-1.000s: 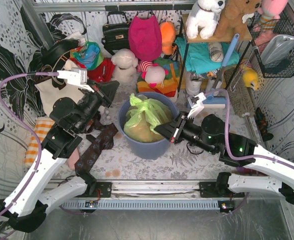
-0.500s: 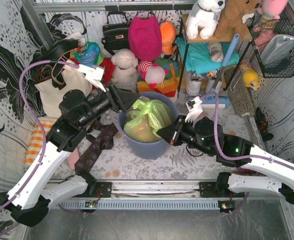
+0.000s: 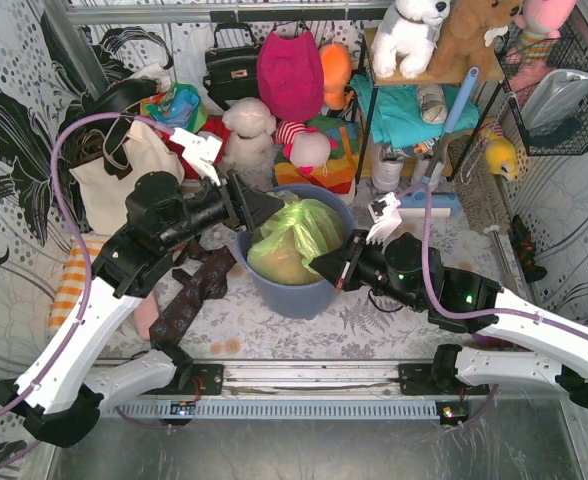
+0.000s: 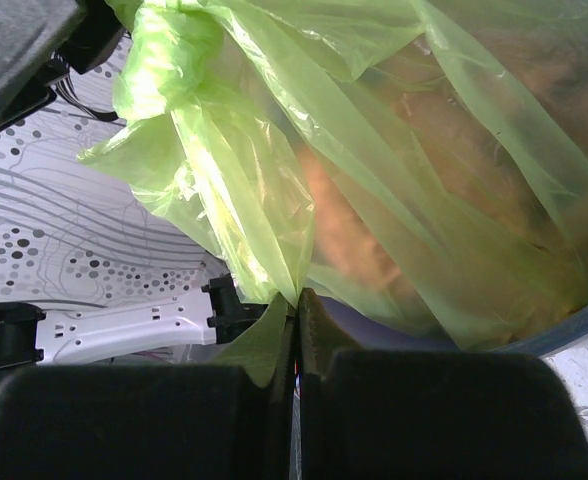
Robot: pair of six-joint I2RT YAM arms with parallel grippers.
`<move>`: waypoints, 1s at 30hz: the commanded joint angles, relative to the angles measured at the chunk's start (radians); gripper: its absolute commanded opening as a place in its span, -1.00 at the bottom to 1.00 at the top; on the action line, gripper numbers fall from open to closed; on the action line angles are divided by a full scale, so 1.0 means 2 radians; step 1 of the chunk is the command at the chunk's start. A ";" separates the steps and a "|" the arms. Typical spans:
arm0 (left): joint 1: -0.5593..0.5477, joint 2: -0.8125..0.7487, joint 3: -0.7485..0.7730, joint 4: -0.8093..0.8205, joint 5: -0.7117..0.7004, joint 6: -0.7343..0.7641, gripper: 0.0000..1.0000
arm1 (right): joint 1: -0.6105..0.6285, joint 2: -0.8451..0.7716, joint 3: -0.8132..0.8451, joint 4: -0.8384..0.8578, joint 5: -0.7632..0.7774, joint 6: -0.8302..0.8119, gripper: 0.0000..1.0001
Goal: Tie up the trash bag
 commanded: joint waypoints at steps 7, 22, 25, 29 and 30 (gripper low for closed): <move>0.002 0.008 -0.008 0.033 0.009 0.009 0.21 | -0.002 -0.001 0.008 0.025 -0.002 0.000 -1.00; 0.002 0.012 -0.007 0.015 0.001 0.017 -0.17 | -0.002 0.001 0.008 0.030 -0.002 -0.002 -1.00; 0.002 0.018 -0.002 0.006 -0.005 0.021 -0.67 | -0.002 0.003 0.010 0.027 0.002 -0.004 -1.00; 0.001 0.018 0.002 0.008 -0.023 0.024 -1.00 | -0.002 0.012 0.030 -0.010 0.024 -0.008 -1.00; 0.001 0.017 0.003 0.009 -0.026 0.025 -1.00 | -0.002 0.015 0.038 -0.016 0.031 -0.011 -1.00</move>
